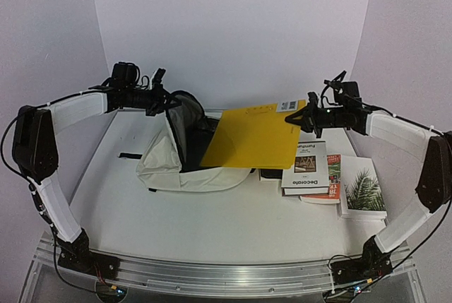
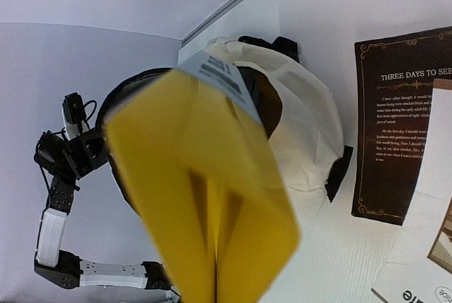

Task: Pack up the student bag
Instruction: Place the stationery in the student bag.

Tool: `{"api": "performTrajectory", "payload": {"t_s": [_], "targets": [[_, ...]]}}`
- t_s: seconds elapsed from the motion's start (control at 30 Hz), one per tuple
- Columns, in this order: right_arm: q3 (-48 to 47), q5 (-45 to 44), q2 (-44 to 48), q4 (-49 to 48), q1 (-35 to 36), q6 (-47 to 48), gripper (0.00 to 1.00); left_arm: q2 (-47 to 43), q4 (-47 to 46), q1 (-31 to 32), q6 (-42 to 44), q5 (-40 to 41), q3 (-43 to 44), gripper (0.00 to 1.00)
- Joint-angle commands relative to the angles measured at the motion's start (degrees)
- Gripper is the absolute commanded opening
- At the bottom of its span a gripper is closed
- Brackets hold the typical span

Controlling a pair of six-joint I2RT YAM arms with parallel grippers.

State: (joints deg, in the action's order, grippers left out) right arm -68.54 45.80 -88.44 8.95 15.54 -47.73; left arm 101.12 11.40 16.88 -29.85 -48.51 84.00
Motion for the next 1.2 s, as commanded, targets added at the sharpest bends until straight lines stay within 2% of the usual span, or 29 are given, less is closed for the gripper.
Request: {"api": "performTrajectory", "payload": {"t_s": [0.0, 0.27, 0.47, 0.63, 0.83, 1.17], "targets": [[0.90, 2.27, 0.78, -8.16, 2.40, -4.76, 0.00, -2.30, -6.02, 0.17, 2.11, -5.04, 5.09, 0.00], [-1.08, 2.77, -3.48, -8.16, 7.32, -4.51, 0.00, -1.69, -6.76, 0.43, 2.42, -6.34, 5.89, 0.00], [-1.69, -0.61, -5.93, -8.51, 8.36, -5.44, 0.00, -2.26, -6.83, 0.84, 3.30, -7.66, 5.71, 0.00], [-0.43, -4.36, -6.84, -13.19, 8.33, -8.12, 0.00, -2.87, -6.18, 1.42, 4.45, -9.61, 5.67, 0.00], [2.79, -5.54, -8.20, -26.78, 8.50, -16.91, 0.00, -3.20, -4.85, 2.22, 6.01, -10.96, 6.23, 0.00], [0.40, -9.50, -12.34, -30.31, 11.61, -19.23, 0.00, -2.38, -5.42, 3.23, 5.93, -11.12, 7.75, 0.00]]}}
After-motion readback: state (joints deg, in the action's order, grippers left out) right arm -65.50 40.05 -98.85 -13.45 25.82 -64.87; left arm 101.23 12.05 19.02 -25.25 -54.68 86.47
